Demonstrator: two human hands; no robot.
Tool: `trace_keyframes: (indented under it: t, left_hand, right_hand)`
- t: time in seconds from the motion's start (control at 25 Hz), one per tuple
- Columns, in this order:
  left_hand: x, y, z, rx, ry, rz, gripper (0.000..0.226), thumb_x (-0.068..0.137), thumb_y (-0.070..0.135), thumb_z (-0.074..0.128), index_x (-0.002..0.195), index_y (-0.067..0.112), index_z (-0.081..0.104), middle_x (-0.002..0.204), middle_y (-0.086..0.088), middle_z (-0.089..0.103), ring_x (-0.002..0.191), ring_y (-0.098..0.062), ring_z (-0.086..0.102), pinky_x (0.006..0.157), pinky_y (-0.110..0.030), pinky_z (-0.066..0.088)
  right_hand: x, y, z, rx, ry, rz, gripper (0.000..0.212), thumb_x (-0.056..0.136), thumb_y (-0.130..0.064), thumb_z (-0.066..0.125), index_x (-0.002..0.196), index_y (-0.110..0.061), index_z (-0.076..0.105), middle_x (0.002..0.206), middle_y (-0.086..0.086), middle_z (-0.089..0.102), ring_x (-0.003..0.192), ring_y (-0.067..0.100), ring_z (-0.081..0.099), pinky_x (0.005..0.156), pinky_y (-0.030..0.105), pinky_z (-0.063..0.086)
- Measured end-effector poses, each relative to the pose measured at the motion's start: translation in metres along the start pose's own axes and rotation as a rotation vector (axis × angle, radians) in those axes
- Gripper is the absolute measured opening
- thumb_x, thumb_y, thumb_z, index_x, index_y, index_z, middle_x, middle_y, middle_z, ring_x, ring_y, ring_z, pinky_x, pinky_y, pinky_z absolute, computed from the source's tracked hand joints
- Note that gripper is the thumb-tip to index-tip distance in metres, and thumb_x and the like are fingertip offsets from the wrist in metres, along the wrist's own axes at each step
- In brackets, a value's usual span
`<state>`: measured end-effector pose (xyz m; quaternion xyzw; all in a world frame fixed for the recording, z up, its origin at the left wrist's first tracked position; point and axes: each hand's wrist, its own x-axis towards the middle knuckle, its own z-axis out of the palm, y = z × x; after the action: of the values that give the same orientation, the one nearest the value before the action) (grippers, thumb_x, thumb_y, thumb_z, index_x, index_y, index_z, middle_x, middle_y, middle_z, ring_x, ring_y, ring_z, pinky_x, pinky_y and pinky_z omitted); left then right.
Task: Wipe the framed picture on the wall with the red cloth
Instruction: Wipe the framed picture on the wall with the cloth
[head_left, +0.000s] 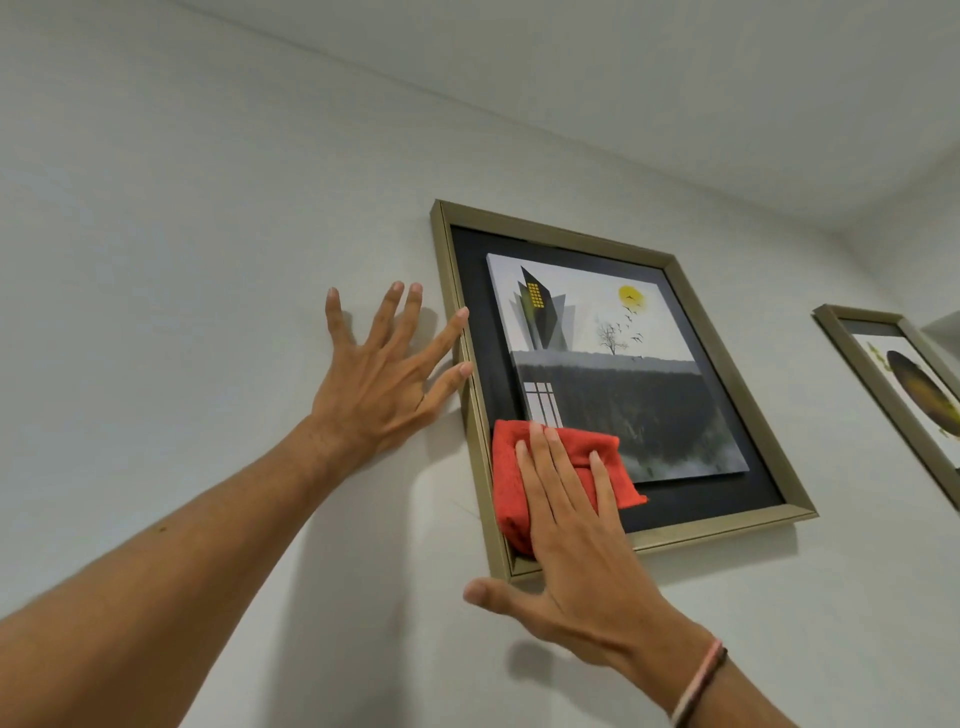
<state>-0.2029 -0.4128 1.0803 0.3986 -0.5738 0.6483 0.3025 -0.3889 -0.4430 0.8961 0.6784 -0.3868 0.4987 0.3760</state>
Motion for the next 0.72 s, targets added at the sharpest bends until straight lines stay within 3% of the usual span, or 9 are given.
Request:
trace_keyframes:
  t: [0.28, 0.52, 0.64, 0.72]
  left_hand:
    - [0.001, -0.002, 0.001, 0.023, 0.005, -0.007, 0.077, 0.084, 0.068, -0.019, 0.157, 0.042, -0.019, 0.172, -0.016, -0.013, 0.159, -0.037, -0.013, 0.117, -0.079, -0.005]
    - [0.000, 0.001, -0.002, -0.009, -0.013, -0.022, 0.074, 0.087, 0.066, -0.016, 0.157, 0.043, -0.018, 0.173, -0.015, -0.011, 0.159, -0.036, -0.013, 0.117, -0.079, -0.006]
    - [-0.001, 0.001, -0.002, 0.003, -0.014, -0.026, 0.080, 0.081, 0.068, -0.025, 0.156, 0.043, -0.021, 0.172, -0.015, -0.017, 0.158, -0.036, -0.017, 0.117, -0.078, -0.005]
    - [-0.001, 0.001, -0.003, 0.027, -0.021, -0.015, 0.086, 0.075, 0.068, -0.035, 0.155, 0.041, -0.024, 0.171, -0.016, -0.019, 0.158, -0.036, -0.018, 0.116, -0.079, -0.005]
  right_hand:
    - [0.099, 0.002, -0.038, 0.060, -0.073, 0.073, 0.127, 0.068, -0.096, 0.014, 0.157, -0.014, -0.023, 0.167, 0.003, -0.032, 0.154, 0.016, -0.031, 0.126, 0.059, -0.009]
    - [-0.001, 0.000, -0.003, 0.058, -0.069, 0.018, 0.128, 0.069, -0.102, 0.022, 0.155, -0.022, -0.028, 0.166, -0.008, -0.034, 0.153, 0.009, -0.031, 0.123, 0.050, -0.019]
    - [0.046, 0.000, -0.018, 0.057, -0.136, 0.100, 0.127, 0.068, -0.101, 0.014, 0.153, -0.019, -0.034, 0.162, -0.003, -0.042, 0.149, 0.013, -0.040, 0.123, 0.058, -0.019]
    - [0.088, -0.004, -0.042, 0.079, -0.169, 0.132, 0.123, 0.075, -0.094, 0.022, 0.154, -0.016, -0.031, 0.163, 0.001, -0.040, 0.150, 0.016, -0.038, 0.123, 0.060, -0.017]
